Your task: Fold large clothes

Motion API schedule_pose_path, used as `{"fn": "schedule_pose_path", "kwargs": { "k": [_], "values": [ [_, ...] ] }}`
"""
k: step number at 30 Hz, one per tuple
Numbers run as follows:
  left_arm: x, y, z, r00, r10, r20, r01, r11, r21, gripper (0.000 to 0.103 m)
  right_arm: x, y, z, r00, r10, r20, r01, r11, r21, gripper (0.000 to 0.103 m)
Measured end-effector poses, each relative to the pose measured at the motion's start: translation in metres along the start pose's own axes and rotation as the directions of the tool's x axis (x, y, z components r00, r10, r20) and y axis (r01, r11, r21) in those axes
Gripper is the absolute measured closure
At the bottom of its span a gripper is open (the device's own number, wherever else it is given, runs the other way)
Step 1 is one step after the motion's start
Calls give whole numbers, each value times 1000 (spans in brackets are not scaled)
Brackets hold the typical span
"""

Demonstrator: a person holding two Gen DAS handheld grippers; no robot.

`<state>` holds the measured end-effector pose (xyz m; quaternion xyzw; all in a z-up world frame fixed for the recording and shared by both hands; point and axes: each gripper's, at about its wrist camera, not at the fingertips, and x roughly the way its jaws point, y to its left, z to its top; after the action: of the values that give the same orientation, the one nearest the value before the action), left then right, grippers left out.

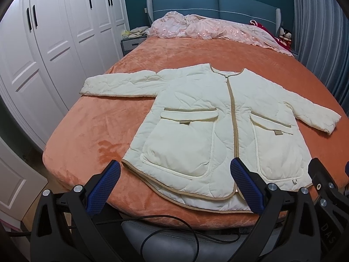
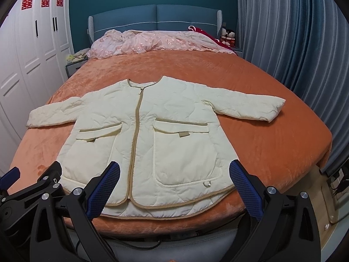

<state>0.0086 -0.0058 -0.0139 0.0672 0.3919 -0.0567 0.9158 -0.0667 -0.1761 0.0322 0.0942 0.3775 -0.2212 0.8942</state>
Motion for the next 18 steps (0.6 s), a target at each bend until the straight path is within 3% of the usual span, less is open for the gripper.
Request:
{"fn": "schedule_pose_path", "kwargs": {
  "k": [18],
  "values": [
    [4, 0, 0, 1000, 22, -22, -21, 1000, 11, 5, 5, 2, -2, 1000, 1, -17, -1, 1000, -1, 5]
  ]
}}
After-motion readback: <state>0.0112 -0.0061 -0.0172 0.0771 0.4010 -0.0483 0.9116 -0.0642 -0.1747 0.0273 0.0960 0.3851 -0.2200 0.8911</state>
